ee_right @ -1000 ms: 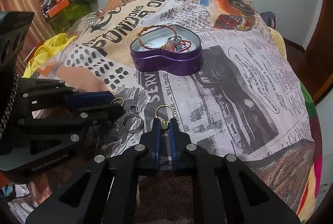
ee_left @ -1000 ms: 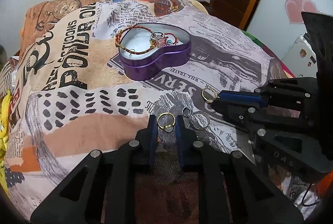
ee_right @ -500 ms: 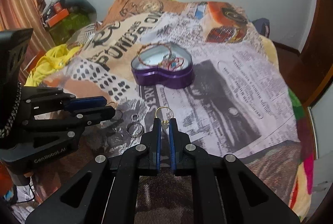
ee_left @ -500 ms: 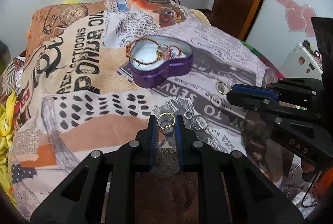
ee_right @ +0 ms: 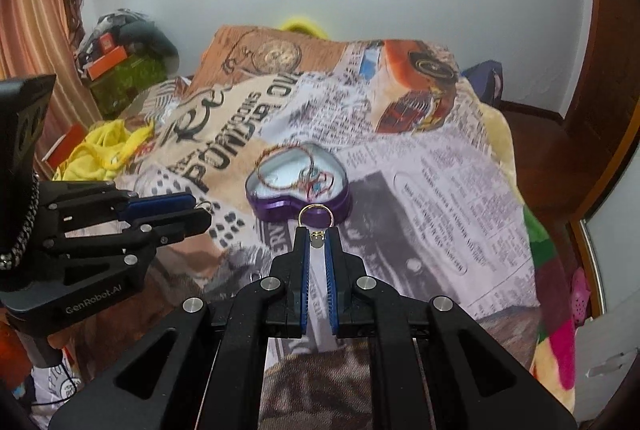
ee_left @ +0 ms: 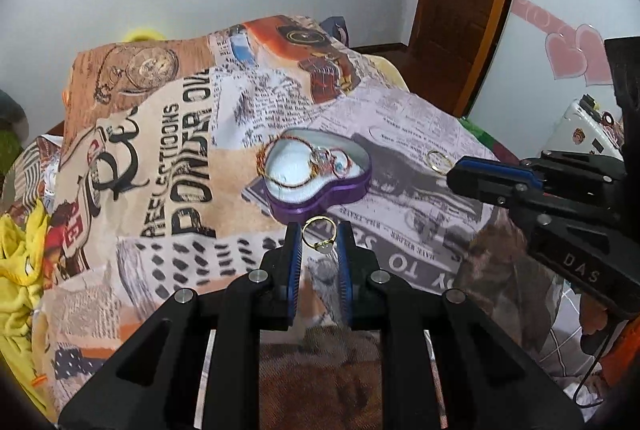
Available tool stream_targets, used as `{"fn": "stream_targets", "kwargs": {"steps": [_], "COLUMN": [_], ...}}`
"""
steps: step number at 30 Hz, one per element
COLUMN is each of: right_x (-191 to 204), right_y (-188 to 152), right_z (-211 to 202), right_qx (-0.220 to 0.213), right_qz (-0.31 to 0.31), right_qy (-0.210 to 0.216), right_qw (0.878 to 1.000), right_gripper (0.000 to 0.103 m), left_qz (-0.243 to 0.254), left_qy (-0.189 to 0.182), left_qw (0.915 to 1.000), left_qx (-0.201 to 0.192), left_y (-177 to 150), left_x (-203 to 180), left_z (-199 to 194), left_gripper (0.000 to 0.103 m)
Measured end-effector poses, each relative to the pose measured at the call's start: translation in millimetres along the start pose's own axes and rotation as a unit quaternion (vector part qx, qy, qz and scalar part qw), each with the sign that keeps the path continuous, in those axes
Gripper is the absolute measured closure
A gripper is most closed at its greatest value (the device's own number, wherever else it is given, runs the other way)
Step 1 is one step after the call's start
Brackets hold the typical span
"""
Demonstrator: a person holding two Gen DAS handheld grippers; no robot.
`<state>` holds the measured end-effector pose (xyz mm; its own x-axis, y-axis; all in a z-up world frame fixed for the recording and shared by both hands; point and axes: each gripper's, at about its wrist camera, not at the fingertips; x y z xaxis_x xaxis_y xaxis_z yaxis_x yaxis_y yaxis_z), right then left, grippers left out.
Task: Organize jewelry
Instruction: 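Carry both rings over the purple tin and release them into the foam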
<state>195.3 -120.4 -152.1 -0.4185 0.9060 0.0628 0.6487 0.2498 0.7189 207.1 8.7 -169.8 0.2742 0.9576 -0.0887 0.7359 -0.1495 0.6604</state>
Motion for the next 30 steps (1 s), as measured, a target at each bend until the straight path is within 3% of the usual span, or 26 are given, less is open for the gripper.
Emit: {"fn": "stream_targets", "kwargs": {"steps": [14,30], "right_x": [-3,5], "right_y": [25,37], "right_z": [11,61], "right_qx": [-0.025,0.011], "right_qz": [0.006,-0.017], "right_qy": [0.005,0.032], "right_qw": [1.0,0.999], "right_gripper": [0.096,0.096], "left_qz": [-0.018,-0.035], "left_qy": [0.002,-0.02], "left_qw": [0.9994,0.9992], "left_qx": [-0.029,-0.003], "left_y": [34,46], "left_x": [21,36], "left_z": [6,47], "left_gripper": [0.087,0.087]}}
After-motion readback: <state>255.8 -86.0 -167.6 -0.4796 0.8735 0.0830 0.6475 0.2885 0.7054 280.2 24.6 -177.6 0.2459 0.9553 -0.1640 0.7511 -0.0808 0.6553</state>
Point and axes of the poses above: each gripper's, at about its wrist camera, not at the fingertips, and z roughly the way its jaws point, x to its left, y to its top, and after that the axes turned 2 degrees about -y, right-handed
